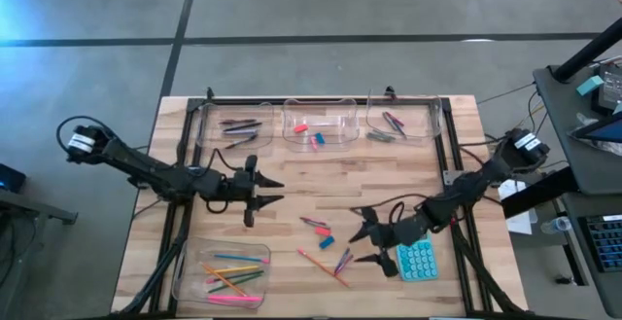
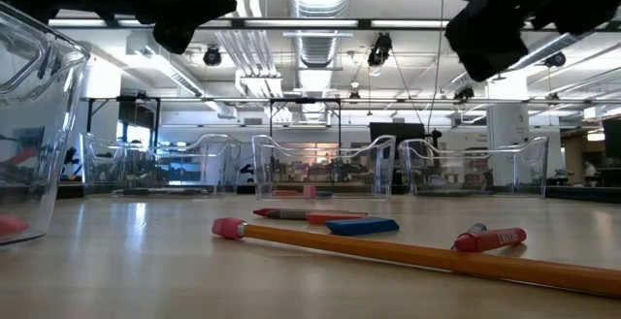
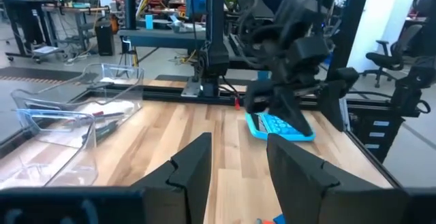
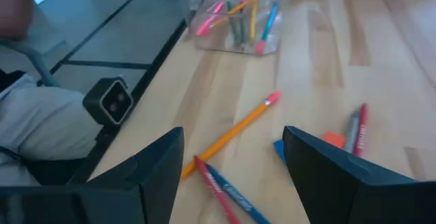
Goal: Sort crayons/erasers/pens/pencils in bins
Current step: Put the red crayon into the top right transparent bin
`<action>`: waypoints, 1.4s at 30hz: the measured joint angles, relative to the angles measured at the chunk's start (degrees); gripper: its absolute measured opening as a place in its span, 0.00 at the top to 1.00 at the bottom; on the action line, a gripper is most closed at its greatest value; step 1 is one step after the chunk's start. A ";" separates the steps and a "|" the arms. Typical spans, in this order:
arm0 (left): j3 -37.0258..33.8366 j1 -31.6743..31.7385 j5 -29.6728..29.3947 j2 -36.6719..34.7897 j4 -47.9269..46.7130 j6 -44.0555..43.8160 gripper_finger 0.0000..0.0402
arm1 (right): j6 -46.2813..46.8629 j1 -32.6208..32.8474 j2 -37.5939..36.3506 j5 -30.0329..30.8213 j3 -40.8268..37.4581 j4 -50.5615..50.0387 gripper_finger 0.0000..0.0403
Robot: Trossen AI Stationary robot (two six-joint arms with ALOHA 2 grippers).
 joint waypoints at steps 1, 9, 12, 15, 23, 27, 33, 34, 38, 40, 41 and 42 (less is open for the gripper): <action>0.00 0.00 0.00 -0.01 0.00 -0.11 0.68 | 0.56 0.75 0.60 0.67 0.39 -0.20 0.41; -0.11 0.00 0.00 0.09 -0.09 -0.41 0.68 | 1.81 4.72 10.79 2.13 8.62 -9.62 0.41; -0.16 0.00 0.00 0.09 -0.04 -0.47 0.68 | 1.77 5.48 15.44 2.10 14.08 -17.59 0.41; -0.27 0.00 0.00 0.09 -0.07 -0.49 0.68 | 2.69 5.91 18.93 1.71 19.83 -25.36 0.42; -0.33 -0.01 0.00 0.09 -0.07 -0.53 0.68 | 2.62 5.92 24.38 1.71 29.21 -36.59 0.51; -0.33 -0.02 0.00 0.09 -0.09 -0.58 0.68 | 2.68 5.88 25.73 1.83 30.05 -38.97 0.56; -0.35 -0.02 0.01 0.09 -0.07 -0.67 0.68 | 2.66 5.21 25.74 2.21 29.02 -38.61 0.62; -0.35 -0.02 0.00 0.09 -0.07 -0.67 0.68 | 2.64 5.13 25.74 2.24 28.93 -38.70 0.62; -0.37 -0.02 0.02 0.09 -0.08 -0.67 0.68 | 1.99 4.87 25.65 4.16 28.70 -38.53 0.63; -0.37 -0.02 0.00 0.09 -0.08 -0.67 0.68 | 1.17 4.87 25.65 5.16 28.70 -38.48 0.63; -0.37 -0.02 0.00 0.09 -0.07 -0.67 0.68 | 0.69 4.87 25.65 5.21 28.70 -38.25 0.62; -0.37 -0.02 0.01 0.09 -0.07 -0.67 0.68 | 0.31 4.87 25.65 5.25 28.70 -38.04 0.62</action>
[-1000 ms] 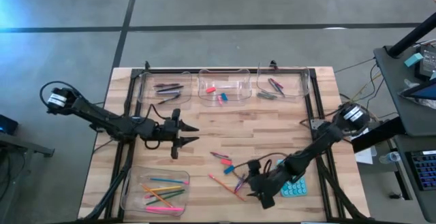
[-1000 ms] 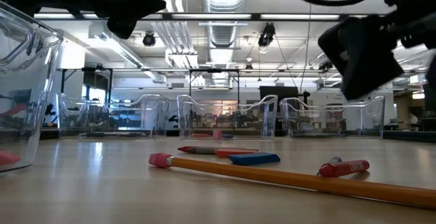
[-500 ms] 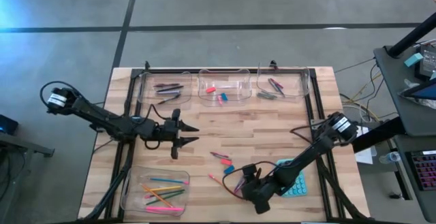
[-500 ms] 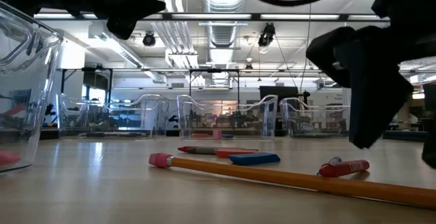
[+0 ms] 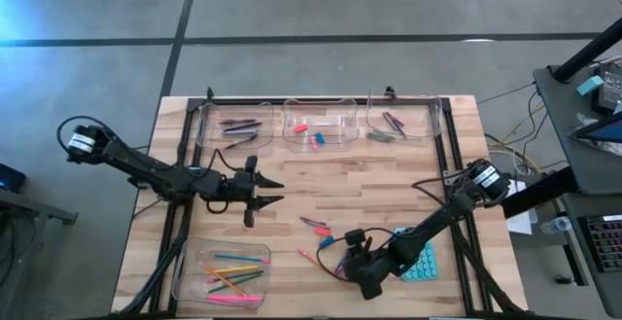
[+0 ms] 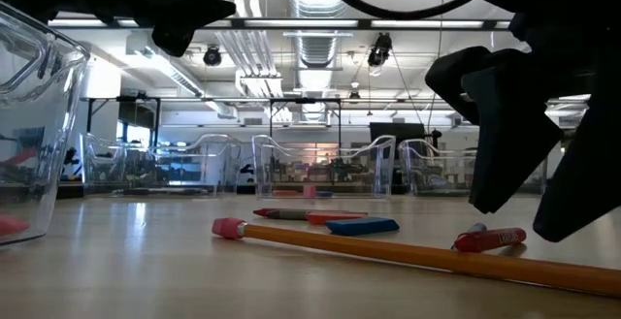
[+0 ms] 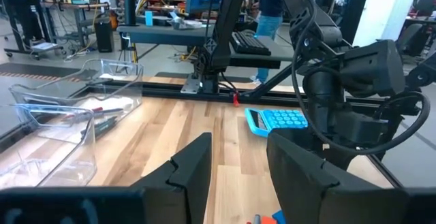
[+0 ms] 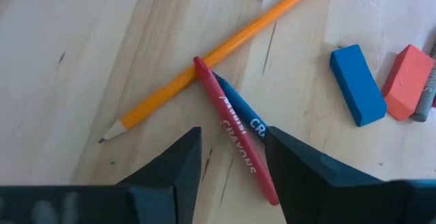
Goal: Sort crayons/erasers/pens/pencils in bins
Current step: Put the red crayon into the top right transparent bin
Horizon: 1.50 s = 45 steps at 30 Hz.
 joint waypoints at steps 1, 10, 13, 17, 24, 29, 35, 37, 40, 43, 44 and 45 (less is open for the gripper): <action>-0.04 0.00 0.01 0.00 0.00 -0.02 0.68 | -0.18 0.00 0.00 0.02 0.00 -0.02 0.62; -0.50 0.02 0.01 0.02 0.00 -1.29 0.68 | -1.59 -0.46 0.02 1.49 -0.55 1.10 0.62; -0.71 0.02 0.01 0.00 0.00 -1.31 0.68 | -1.85 -0.48 0.06 1.51 -1.09 1.19 0.64; -0.83 0.02 0.00 0.02 0.00 -1.33 0.68 | -1.84 -0.48 0.07 1.49 -1.42 1.22 0.64; -0.85 0.02 -0.01 0.02 0.02 -1.33 0.68 | -2.05 -0.47 1.38 1.61 -1.51 2.72 0.64; -0.85 0.02 0.01 0.02 0.04 -1.33 0.68 | -2.16 -0.44 3.36 2.52 -1.16 4.54 0.64; -0.96 0.02 -0.01 0.02 0.01 -1.33 0.68 | -2.20 -0.44 3.19 2.91 -1.16 4.23 0.69; -0.98 0.02 0.01 0.02 0.02 -1.34 0.68 | -2.20 -0.44 3.19 2.85 -1.18 4.19 0.71; -0.98 0.02 -0.01 0.02 0.02 -1.36 0.68 | -2.15 -0.44 3.19 2.65 -1.18 4.10 0.75; -0.98 0.02 -0.01 0.02 0.02 -1.36 0.68 | -2.15 -0.44 3.21 2.57 -1.20 4.08 0.79; -0.98 0.02 -0.01 0.02 0.00 -1.36 0.68 | -2.14 -0.44 3.21 2.51 -1.20 4.08 0.80; -0.98 0.02 -0.01 0.02 0.02 -1.36 0.68 | -2.13 -0.44 3.21 2.50 -1.20 4.06 0.81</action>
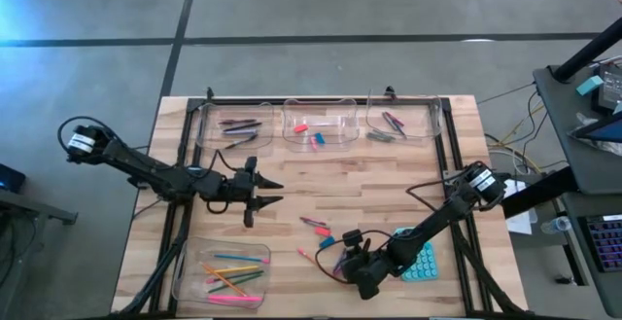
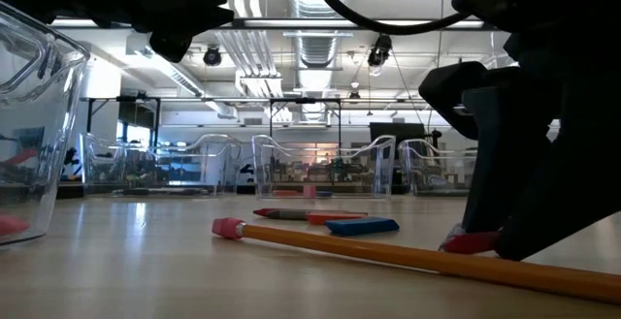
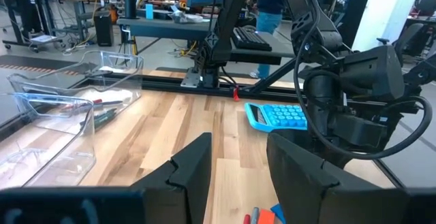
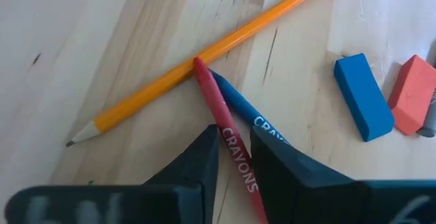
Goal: Sort crayons/erasers/pens/pencils in bins
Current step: Put the red crayon into the top right transparent bin
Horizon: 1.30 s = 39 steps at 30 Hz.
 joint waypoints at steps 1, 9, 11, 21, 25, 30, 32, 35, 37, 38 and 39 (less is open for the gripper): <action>0.00 0.00 0.00 0.00 0.00 0.00 0.68 | 0.02 0.00 0.00 -0.03 -0.02 0.00 0.81; 0.00 0.00 0.00 0.00 0.00 -0.03 0.68 | 1.61 -0.33 0.20 -1.77 -0.02 -0.24 0.82; 0.00 0.00 0.00 0.00 -0.02 -0.04 0.68 | 2.03 -0.39 0.44 -2.05 -0.02 -0.48 0.82; 0.00 0.00 0.00 0.00 0.00 -0.13 0.68 | 4.13 -0.76 1.03 -4.09 0.02 -1.42 0.82; 0.00 0.00 0.00 0.00 0.00 -0.15 0.68 | 3.72 -0.74 0.92 -4.11 0.15 -1.42 0.88; 0.00 0.00 0.00 0.00 0.00 -0.44 0.68 | 2.40 -0.70 -0.90 -4.40 0.17 -1.81 0.95; 0.00 0.00 0.02 0.00 0.00 -1.13 0.68 | 2.07 -0.70 -2.25 -4.62 -0.02 -3.21 0.96; -0.04 0.00 0.00 0.00 -0.01 -1.43 0.68 | 1.63 -0.70 -3.84 -4.46 -0.15 -4.32 0.96; -0.09 0.00 0.00 0.00 -0.01 -1.44 0.68 | 1.66 -0.70 -5.33 -3.26 -0.15 -5.89 0.96; -0.11 0.00 0.00 0.00 0.02 -1.44 0.68 | 1.64 -0.70 -6.22 -2.70 -0.12 -6.85 0.96; -0.15 0.00 0.00 0.00 -0.03 -1.44 0.68 | 1.59 -0.70 -7.10 -1.97 -0.09 -7.99 0.96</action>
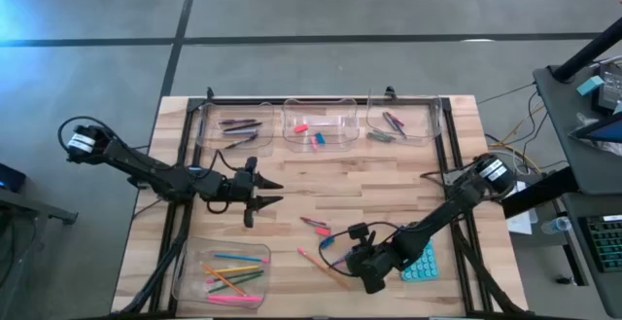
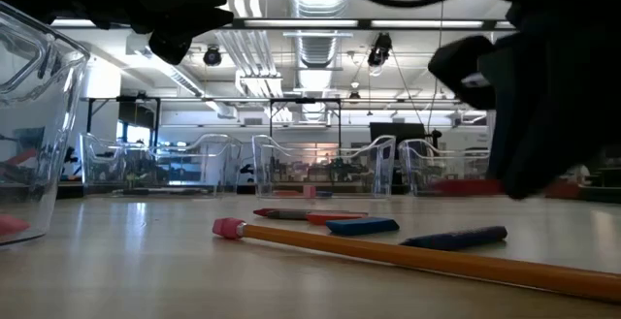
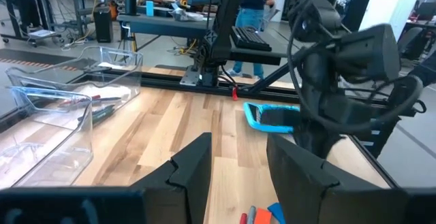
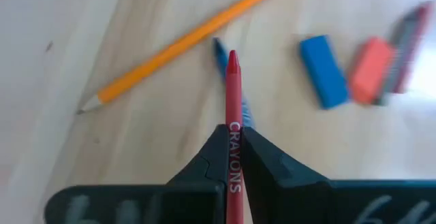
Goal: Sort crayons/erasers/pens/pencils in bins
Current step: Put the red crayon into the top right transparent bin
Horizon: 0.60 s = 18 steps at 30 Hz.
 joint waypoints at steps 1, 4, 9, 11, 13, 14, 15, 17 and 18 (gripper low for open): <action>0.00 0.00 0.00 0.00 0.02 0.00 0.68 | -0.03 -0.02 -0.71 0.95 0.02 -1.15 0.96; 0.00 0.00 0.00 0.00 0.03 0.00 0.68 | -0.10 -0.48 -3.91 4.49 0.00 -4.36 0.96; 0.00 -0.02 0.01 0.00 0.08 0.00 0.68 | -1.92 -4.10 -12.12 9.34 -2.90 -7.27 0.97; -0.02 -0.02 0.00 0.00 0.06 -0.02 0.68 | -3.16 -6.51 -16.60 11.69 -5.72 -7.23 0.97; -0.02 -0.04 0.02 0.00 0.08 -0.06 0.68 | -4.04 -9.91 -22.16 13.96 -8.85 -7.02 0.97; -0.04 -0.02 0.00 0.00 0.06 -0.07 0.68 | -4.17 -11.84 -25.03 15.06 -10.59 -6.77 0.97; -0.04 -0.02 0.01 0.00 0.08 -0.06 0.68 | -4.25 -14.01 -27.90 16.08 -12.34 -6.56 0.97; -0.04 -0.02 0.00 0.00 0.08 -0.04 0.68 | -5.07 -18.85 -33.64 17.22 -16.19 -4.52 0.97; -0.04 -0.02 0.00 0.00 0.06 -0.04 0.68 | -5.63 -21.54 -36.41 17.45 -18.04 -2.98 0.97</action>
